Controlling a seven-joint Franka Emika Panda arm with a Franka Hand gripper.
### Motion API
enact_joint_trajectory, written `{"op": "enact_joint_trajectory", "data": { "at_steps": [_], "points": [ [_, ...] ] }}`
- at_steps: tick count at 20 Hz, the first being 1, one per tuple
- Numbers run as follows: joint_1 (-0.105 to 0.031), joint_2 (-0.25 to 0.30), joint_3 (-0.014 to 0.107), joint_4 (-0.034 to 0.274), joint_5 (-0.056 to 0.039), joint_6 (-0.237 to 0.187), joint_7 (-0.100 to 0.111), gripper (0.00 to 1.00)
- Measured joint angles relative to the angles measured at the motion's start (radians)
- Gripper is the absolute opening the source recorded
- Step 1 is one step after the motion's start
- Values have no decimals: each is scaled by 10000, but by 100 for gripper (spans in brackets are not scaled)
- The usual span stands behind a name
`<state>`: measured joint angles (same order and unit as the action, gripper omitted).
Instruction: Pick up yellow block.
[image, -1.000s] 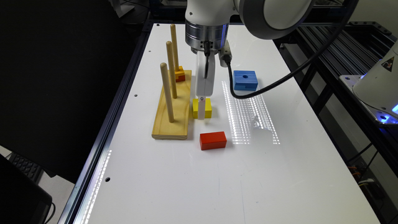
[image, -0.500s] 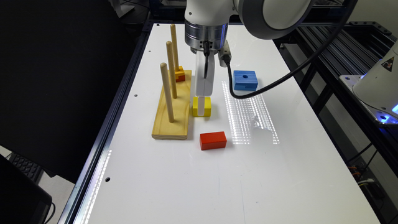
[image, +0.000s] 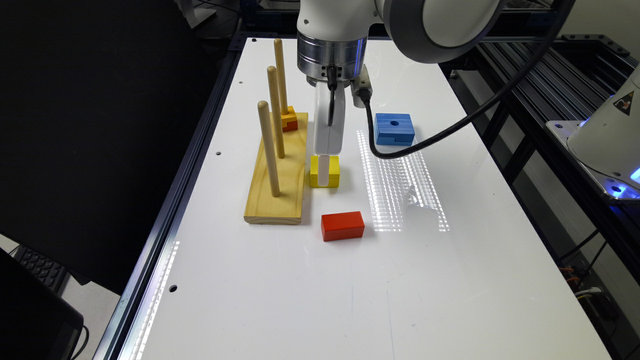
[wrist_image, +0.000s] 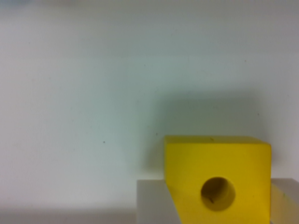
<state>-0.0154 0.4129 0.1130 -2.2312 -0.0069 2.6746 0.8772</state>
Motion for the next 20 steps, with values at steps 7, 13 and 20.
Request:
{"op": "enact_joint_trajectory", "data": {
  "at_steps": [7, 13, 20],
  "points": [
    [2, -491, 3, -18, 0, -474, 0, 0],
    [5, -706, 6, -31, 0, -726, 0, 0],
    [5, -1680, 26, -32, 4, -1634, 1, 0]
  ]
}}
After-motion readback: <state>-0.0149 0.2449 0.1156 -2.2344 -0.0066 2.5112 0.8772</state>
